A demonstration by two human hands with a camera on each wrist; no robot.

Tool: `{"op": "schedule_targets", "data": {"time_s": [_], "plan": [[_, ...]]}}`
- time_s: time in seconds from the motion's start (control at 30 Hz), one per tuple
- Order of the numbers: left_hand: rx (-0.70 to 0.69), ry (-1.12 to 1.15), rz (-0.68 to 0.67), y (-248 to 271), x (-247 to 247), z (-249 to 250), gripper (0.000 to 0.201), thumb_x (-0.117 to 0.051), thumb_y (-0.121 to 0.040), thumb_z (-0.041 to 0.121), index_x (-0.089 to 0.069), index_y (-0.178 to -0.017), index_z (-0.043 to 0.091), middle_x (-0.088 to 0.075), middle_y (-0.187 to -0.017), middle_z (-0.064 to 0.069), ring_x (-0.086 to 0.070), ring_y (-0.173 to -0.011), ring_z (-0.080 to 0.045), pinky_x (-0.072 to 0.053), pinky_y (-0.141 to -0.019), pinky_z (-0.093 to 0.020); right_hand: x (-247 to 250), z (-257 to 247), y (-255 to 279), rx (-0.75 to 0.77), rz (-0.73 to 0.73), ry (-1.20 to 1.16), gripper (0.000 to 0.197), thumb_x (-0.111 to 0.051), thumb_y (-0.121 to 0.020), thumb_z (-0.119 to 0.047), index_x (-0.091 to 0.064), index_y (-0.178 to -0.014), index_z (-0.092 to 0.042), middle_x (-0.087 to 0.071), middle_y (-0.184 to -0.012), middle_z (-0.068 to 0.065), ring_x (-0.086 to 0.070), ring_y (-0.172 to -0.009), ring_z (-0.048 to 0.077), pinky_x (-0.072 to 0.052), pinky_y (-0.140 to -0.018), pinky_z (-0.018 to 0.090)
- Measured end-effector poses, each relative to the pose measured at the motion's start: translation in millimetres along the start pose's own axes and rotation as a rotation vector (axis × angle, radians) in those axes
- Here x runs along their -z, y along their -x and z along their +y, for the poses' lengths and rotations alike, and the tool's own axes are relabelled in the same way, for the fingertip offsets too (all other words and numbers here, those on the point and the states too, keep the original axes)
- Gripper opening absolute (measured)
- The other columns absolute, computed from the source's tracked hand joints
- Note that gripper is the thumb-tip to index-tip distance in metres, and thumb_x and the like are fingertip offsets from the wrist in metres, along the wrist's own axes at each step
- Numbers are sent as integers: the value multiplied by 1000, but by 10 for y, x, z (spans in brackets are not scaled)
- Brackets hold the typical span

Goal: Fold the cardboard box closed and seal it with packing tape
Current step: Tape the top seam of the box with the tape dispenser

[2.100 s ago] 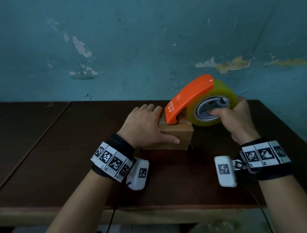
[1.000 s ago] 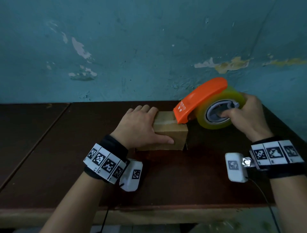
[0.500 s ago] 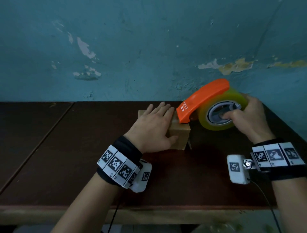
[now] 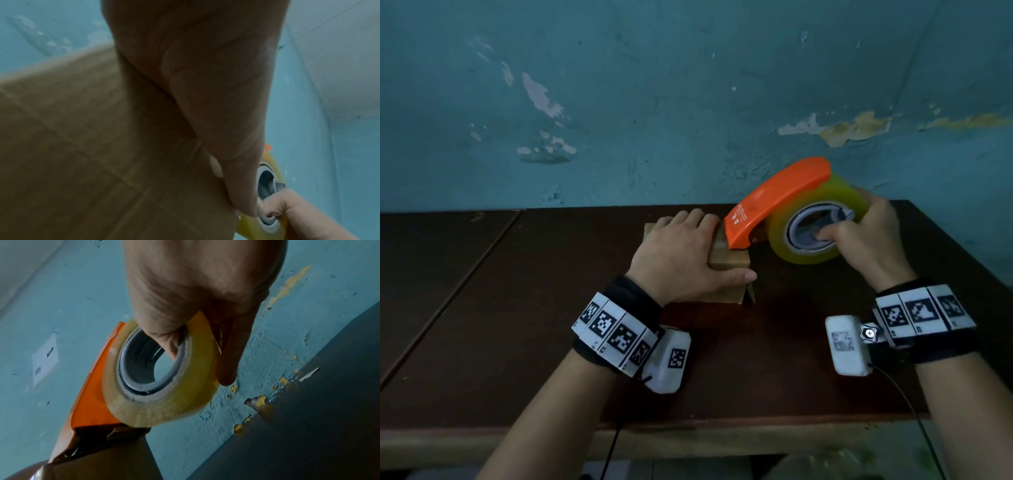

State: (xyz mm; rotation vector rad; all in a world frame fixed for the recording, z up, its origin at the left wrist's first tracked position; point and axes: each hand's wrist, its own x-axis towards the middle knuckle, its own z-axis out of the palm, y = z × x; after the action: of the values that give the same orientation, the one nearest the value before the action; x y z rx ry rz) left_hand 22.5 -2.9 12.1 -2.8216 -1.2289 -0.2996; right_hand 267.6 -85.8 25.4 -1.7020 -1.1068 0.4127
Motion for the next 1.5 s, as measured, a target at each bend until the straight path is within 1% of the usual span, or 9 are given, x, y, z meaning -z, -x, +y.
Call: {"op": "schedule_targets", "data": {"time_s": [0.27,0.47,0.6,0.73,0.93,1.03,1.13,1.3,1.5], "plan": [[58,0,-25,-32,12,75,76,-49,-71,85,-53,-111,20,-60,-107,0,-57,-104,-23,-42,-94,-37,-85,13,20,6,-11,-19,28,-75,-75,5,-70,-97,-12,-73,-88,-4,-67,-77,-2,-46,-69,24],[64,-39,-22,-2,-1,29,92,-32,-69,100,-54,-117,24,-63,-112,0,-59,-106,-22,-44,-97,-39,-37,21,9,-37,-63,61,25,-78,-74,0,-69,-91,-16,-72,-87,-3,-66,-84,7,-44,-69,26],[65,-51,-37,3,10,48,83,-36,-77,93,-53,-120,24,-61,-114,-1,-58,-108,-24,-44,-99,-40,-51,36,39,-38,38,28,24,-79,-72,-1,-68,-84,-19,-72,-84,-2,-67,-81,10,-49,-74,30],[66,-42,-50,-9,11,65,80,-39,-79,89,-52,-120,22,-60,-116,-3,-57,-110,-25,-44,-101,-41,-262,136,100,-80,193,-433,25,-77,-75,-1,-74,-98,-10,-77,-95,7,-73,-91,22,-58,-85,38],[76,-42,-8,-3,-20,58,80,-40,-77,90,-52,-118,22,-61,-116,-3,-57,-111,-25,-43,-100,-41,-589,234,157,-363,13,-1104,27,-60,-89,2,-72,-110,-11,-75,-111,12,-74,-104,28,-60,-85,39],[89,-32,7,-3,-20,45,81,-40,-76,91,-53,-119,23,-62,-116,-2,-58,-111,-25,-43,-99,-41,-589,292,128,-377,1,-1061,44,-50,-82,16,-69,-115,-7,-71,-116,17,-70,-113,35,-60,-92,43],[85,-29,-1,1,-23,35,81,-40,-76,91,-53,-119,24,-62,-116,-1,-58,-111,-24,-43,-100,-40,-555,275,116,-265,46,-1000,49,-46,-74,24,-70,-104,-6,-72,-106,15,-71,-106,35,-62,-83,44],[85,-29,-4,6,-20,42,80,-41,-76,90,-53,-119,23,-62,-116,-1,-58,-111,-24,-43,-101,-40,-482,255,92,-133,56,-899,43,-54,-59,18,-69,-91,-7,-65,-105,21,-68,-102,39,-54,-96,62],[83,-32,5,11,-30,49,78,-39,-74,90,-52,-115,24,-62,-111,0,-58,-107,-23,-44,-98,-39,-404,260,60,-52,29,-827,42,-54,-60,20,-70,-86,-9,-69,-98,17,-70,-104,39,-56,-94,59]]}}
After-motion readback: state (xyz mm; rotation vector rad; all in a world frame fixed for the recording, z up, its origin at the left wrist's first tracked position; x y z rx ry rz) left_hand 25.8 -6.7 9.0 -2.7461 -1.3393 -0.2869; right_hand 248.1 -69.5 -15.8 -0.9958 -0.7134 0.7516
